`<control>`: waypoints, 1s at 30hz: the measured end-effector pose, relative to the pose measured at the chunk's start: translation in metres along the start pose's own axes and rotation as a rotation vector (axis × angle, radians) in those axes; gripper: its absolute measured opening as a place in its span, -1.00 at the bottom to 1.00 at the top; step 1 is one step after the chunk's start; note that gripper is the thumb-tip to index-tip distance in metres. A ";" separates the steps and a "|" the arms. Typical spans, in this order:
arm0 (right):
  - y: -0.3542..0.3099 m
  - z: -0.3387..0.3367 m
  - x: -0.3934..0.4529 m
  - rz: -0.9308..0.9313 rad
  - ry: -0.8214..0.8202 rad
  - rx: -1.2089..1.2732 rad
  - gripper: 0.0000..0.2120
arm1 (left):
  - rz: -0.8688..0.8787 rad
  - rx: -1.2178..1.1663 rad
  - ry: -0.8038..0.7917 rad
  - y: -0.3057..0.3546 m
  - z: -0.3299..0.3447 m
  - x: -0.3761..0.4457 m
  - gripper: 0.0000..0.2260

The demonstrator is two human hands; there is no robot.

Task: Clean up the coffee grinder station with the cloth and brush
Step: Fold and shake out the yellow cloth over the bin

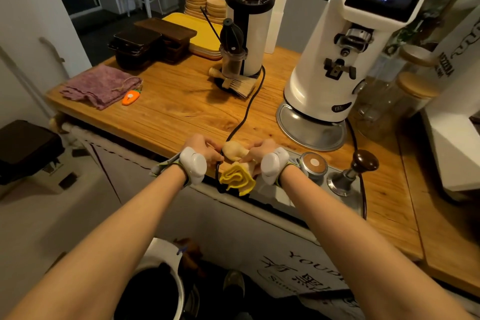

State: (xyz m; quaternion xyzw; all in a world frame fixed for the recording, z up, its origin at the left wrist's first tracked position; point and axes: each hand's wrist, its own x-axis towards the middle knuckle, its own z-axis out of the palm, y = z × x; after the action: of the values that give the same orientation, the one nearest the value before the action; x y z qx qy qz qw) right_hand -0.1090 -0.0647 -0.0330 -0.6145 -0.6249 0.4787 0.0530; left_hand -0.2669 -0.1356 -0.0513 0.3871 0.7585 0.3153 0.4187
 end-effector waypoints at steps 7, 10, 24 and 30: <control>-0.004 -0.005 0.020 -0.015 0.117 -0.032 -0.75 | -0.007 0.036 -0.045 0.007 0.005 0.014 -0.84; -0.008 -0.013 0.027 0.001 0.109 -0.012 -0.69 | 0.001 0.020 -0.034 0.009 0.005 0.018 -0.84; -0.026 -0.040 0.084 -0.008 0.185 0.025 -0.66 | 0.032 -0.074 -0.072 0.022 -0.001 0.052 -0.78; -0.033 -0.051 0.104 -0.028 0.172 0.037 -0.60 | 0.003 -0.121 -0.087 0.027 -0.007 0.069 -0.81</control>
State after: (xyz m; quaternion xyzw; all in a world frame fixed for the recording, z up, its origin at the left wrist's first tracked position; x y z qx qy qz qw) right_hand -0.1246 0.0547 -0.0382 -0.6434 -0.6177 0.4348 0.1243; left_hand -0.2881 -0.0648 -0.0538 0.3757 0.7184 0.3443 0.4734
